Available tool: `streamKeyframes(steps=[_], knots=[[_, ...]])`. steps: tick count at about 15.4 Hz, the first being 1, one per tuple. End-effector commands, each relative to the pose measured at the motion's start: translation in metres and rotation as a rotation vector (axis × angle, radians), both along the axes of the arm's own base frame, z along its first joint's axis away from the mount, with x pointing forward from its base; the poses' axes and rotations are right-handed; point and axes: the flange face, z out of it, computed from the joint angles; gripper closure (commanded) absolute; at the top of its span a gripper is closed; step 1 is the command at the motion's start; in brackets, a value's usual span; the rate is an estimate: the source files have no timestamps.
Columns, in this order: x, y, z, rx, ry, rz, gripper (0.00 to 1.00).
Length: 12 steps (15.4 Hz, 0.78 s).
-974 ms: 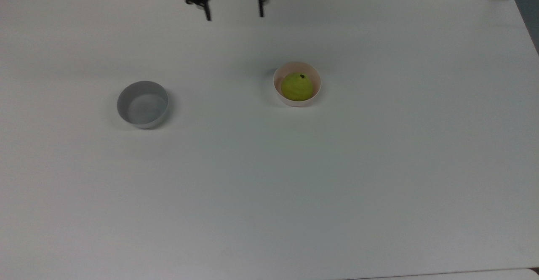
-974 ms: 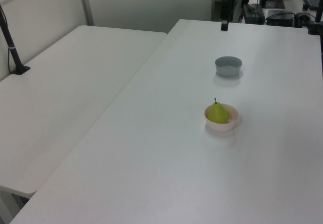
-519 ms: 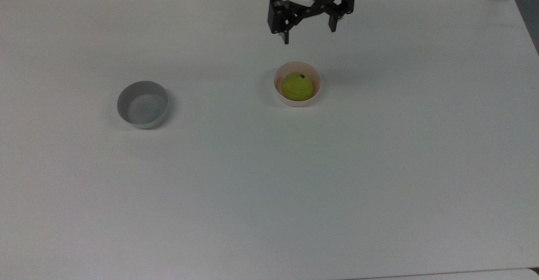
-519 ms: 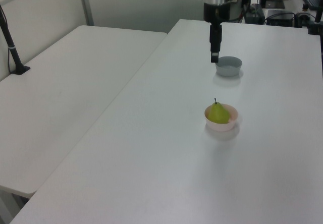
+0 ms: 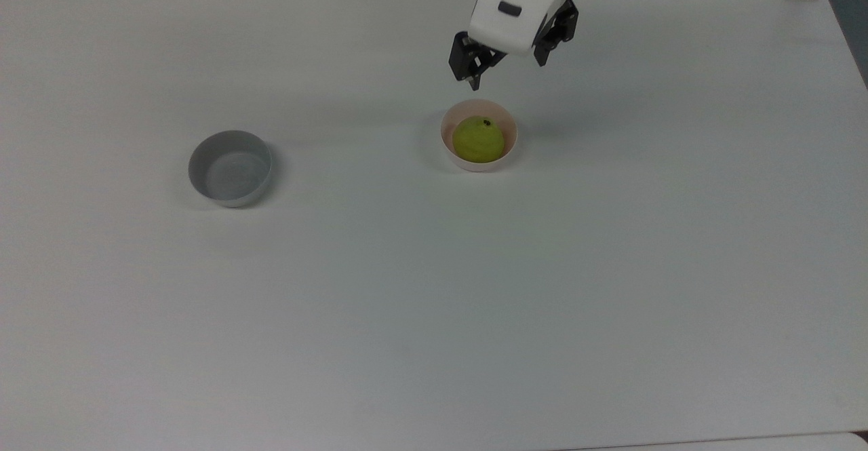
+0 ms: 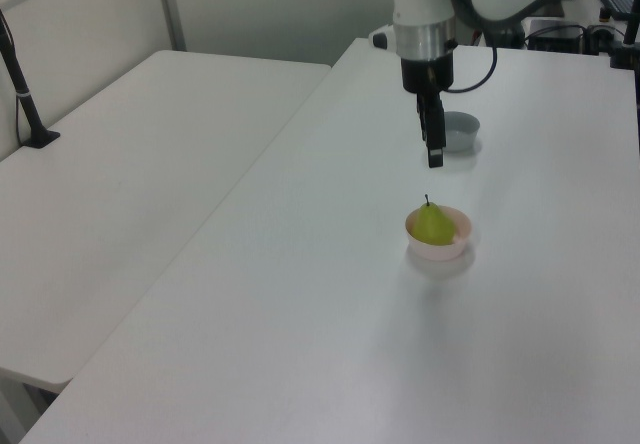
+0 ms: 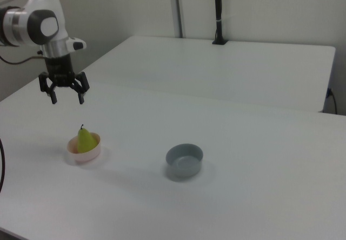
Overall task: Pick up a pear from the bowl
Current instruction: 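Lower the gripper into the pink bowl and close it on the pear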
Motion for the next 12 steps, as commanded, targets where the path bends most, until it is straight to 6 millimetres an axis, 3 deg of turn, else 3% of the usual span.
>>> streamKeyframes(steps=[1, 6, 12], knots=[[0.000, -0.003, -0.038, -0.025, 0.013, 0.076, 0.02], [0.007, 0.001, -0.079, -0.072, 0.004, 0.108, 0.09], [0.002, 0.005, -0.119, -0.103, 0.011, 0.149, 0.09]])
